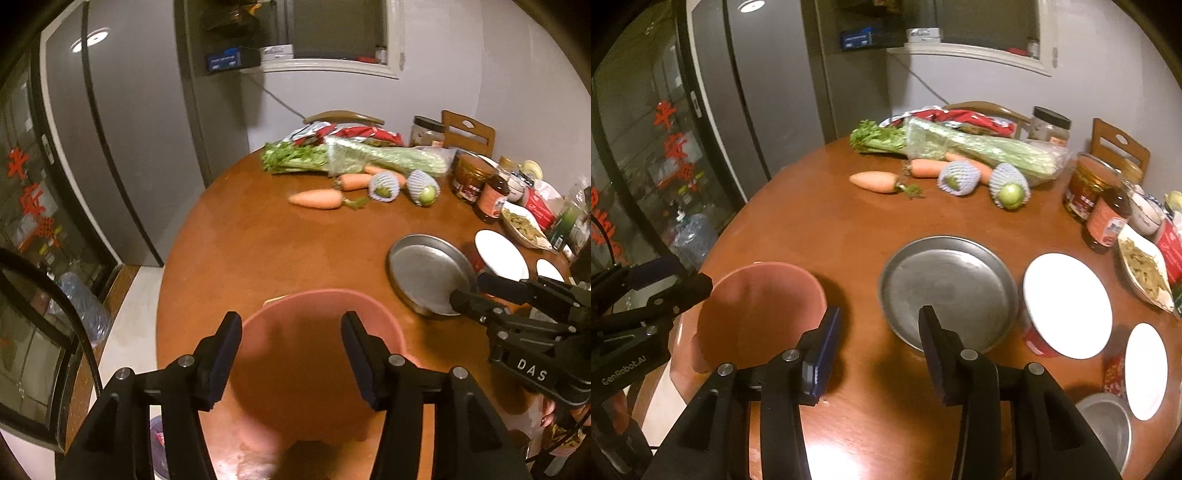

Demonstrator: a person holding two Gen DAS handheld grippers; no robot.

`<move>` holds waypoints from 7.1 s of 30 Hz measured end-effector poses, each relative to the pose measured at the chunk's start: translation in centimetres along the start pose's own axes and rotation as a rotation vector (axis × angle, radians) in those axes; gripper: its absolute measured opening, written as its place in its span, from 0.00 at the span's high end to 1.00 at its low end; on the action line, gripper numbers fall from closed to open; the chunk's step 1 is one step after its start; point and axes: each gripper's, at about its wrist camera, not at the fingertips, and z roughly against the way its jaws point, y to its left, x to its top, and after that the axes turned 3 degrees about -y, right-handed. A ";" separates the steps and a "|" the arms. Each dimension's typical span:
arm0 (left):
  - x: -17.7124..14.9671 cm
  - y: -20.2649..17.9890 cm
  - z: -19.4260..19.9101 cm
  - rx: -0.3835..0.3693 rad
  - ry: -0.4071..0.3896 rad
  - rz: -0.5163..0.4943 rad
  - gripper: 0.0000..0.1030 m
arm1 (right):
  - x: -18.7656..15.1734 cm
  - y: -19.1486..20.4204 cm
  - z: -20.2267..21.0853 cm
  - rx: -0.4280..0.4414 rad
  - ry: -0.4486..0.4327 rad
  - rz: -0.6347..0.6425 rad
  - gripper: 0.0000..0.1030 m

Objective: Organize plates and bowls

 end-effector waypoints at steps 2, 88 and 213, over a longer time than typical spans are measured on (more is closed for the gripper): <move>0.5 -1.1 0.1 -0.008 -0.006 -0.021 0.46 | -0.3 -0.7 0.3 -0.005 -0.003 -0.017 0.57; 1.3 -13.0 -13.4 -0.111 0.260 -0.251 0.70 | -3.8 -7.9 -6.3 -0.081 0.206 -0.030 0.74; -2.2 3.4 -5.3 0.042 0.120 -0.024 0.73 | -0.5 8.4 -5.5 0.025 0.111 0.248 0.75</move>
